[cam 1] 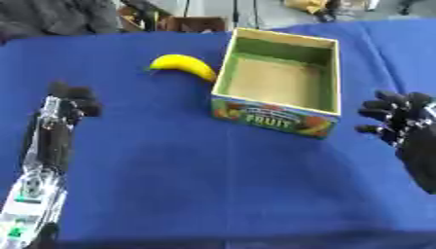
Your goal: Pick up objects on the table and place them in the box.
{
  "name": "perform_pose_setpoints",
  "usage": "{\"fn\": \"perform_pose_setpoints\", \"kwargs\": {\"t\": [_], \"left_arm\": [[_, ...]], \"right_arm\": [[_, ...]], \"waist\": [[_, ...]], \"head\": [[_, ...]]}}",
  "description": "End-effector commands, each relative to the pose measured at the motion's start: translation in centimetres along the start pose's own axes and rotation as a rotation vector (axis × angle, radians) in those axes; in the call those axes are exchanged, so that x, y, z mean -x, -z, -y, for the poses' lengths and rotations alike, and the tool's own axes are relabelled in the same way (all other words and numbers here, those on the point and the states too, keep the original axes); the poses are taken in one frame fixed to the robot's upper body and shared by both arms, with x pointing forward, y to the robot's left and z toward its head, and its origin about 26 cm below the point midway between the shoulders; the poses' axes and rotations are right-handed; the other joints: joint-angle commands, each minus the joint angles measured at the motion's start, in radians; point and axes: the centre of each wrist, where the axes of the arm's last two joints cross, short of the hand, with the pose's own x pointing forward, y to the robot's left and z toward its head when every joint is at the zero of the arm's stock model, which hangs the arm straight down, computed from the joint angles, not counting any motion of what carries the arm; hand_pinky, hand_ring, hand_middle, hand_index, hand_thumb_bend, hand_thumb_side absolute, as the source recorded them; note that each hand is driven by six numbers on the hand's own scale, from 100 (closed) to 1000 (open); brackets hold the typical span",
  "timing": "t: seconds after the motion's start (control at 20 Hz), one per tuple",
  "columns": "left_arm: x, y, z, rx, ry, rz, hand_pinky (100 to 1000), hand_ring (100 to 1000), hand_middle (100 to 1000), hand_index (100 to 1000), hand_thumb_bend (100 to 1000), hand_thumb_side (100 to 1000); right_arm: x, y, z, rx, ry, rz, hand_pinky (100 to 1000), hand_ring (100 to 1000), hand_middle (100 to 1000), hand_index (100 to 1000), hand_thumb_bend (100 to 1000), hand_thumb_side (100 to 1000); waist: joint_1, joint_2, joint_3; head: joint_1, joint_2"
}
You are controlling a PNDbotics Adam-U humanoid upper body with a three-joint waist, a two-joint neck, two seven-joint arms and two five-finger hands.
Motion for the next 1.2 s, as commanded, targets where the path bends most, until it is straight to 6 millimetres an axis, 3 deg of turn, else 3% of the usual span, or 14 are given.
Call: {"fn": "perform_pose_setpoints", "kwargs": {"t": [0.05, 0.4, 0.6, 0.95, 1.2], "left_arm": [[-1.2, 0.8, -0.8, 0.010, 0.042, 0.043, 627, 594, 578, 686, 245, 892], [-2.2, 2.3, -2.2, 0.006, 0.126, 0.070, 625, 595, 579, 689, 263, 860], [-3.2, 4.1, -3.4, -0.001, 0.224, 0.076, 622, 598, 584, 692, 287, 783], [-6.0, 9.1, -6.3, 0.061, 0.476, 0.066, 638, 624, 619, 725, 296, 560], [-7.4, 12.5, -7.3, 0.165, 0.660, 0.028, 649, 641, 633, 745, 434, 389]], "right_arm": [[-0.9, 0.2, 0.0, -0.015, -0.017, 0.028, 731, 834, 746, 861, 100, 846], [-0.8, 0.1, 0.0, -0.014, -0.017, 0.025, 731, 834, 746, 860, 100, 845], [-0.8, 0.0, 0.0, -0.016, -0.018, 0.022, 731, 834, 746, 861, 100, 845], [-0.6, -0.1, -0.1, -0.027, -0.015, 0.013, 731, 834, 746, 861, 100, 844], [-0.5, -0.1, -0.2, -0.038, -0.014, 0.009, 731, 834, 746, 861, 100, 844]], "waist": [[-0.003, -0.014, -0.001], [-0.003, -0.017, -0.004], [-0.003, -0.020, -0.007], [-0.003, -0.028, -0.026], [-0.001, -0.032, -0.047]], "head": [[0.005, 0.005], [0.006, 0.005], [0.005, 0.005], [0.008, 0.005], [0.016, 0.005]]}}
